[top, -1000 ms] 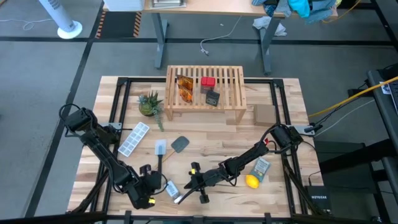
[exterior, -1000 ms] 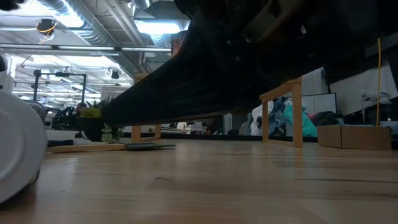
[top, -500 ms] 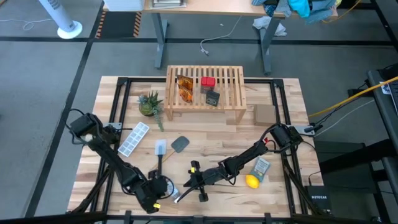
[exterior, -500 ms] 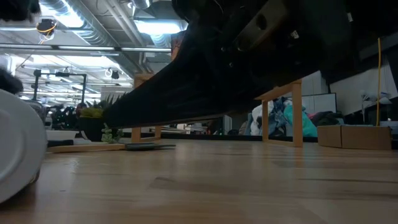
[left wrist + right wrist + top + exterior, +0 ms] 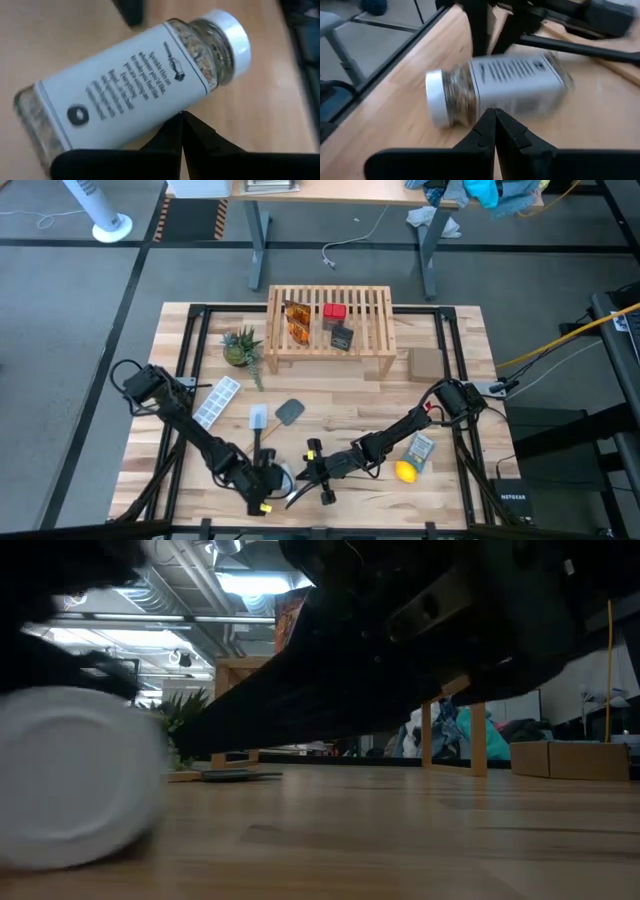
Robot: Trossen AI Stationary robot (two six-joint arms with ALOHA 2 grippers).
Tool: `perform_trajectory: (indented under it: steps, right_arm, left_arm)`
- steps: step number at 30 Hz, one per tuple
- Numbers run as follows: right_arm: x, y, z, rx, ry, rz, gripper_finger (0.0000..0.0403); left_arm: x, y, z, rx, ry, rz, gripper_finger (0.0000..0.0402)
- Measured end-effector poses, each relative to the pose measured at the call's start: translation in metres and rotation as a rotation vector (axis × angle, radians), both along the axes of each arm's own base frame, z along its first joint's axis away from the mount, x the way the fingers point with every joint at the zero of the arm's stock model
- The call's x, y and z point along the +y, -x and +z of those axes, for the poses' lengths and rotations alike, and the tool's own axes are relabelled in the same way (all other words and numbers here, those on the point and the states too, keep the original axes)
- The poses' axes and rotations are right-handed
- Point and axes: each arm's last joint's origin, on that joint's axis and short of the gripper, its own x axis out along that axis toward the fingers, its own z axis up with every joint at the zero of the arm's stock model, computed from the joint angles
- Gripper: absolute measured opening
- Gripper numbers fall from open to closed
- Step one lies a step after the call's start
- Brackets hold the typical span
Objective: Shelf spices
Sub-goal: Put the white seasoning bottle on the shelf
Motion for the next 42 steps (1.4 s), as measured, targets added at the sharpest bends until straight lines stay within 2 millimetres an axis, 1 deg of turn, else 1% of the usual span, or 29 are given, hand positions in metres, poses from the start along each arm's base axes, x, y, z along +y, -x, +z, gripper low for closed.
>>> perform_trajectory:
  steps: [5, 8, 14, 20, 23, 29, 34, 39, 42]
  right_arm:
    - [-0.004, 0.002, -0.001, 0.015, 0.113, -0.067, 0.0007]
    - [-0.009, 0.005, 0.0, 0.055, 0.211, -0.145, 0.0007]
    - [-0.02, 0.014, 0.007, 0.13, 0.415, -0.293, 0.0007]
    - [-0.028, 0.024, 0.012, 0.205, 0.571, -0.381, 0.0007]
    - [-0.031, 0.028, 0.011, 0.236, 0.629, -0.419, 0.0007]
    - [-0.037, 0.036, 0.012, 0.281, 0.709, -0.485, 0.0007]
    - [-0.041, 0.044, 0.031, 0.271, 0.72, -0.545, 0.0007]
    - [-0.051, 0.064, 0.05, 0.218, 0.674, -0.59, 0.0007]
    - [-0.058, 0.079, 0.055, 0.177, 0.607, -0.613, 0.0007]
  left_arm:
    - [0.019, -0.014, 0.0, -0.012, -0.067, -0.019, 0.0]
    - [0.032, -0.023, 0.0, -0.018, -0.104, -0.022, 0.0]
    - [0.058, -0.041, 0.0, -0.056, -0.177, 0.0, 0.0]
    - [0.085, -0.057, -0.001, -0.076, -0.21, 0.027, 0.0]
    - [0.096, -0.063, -0.003, -0.081, -0.206, 0.054, 0.0]
    - [0.107, -0.077, -0.007, -0.149, -0.2, 0.026, 0.0]
    - [0.112, -0.084, -0.002, -0.217, -0.22, 0.015, 0.0]
    - [0.112, -0.085, -0.001, -0.23, -0.23, -0.006, 0.0]
    - [0.11, -0.085, 0.0, -0.244, -0.246, -0.034, 0.0]
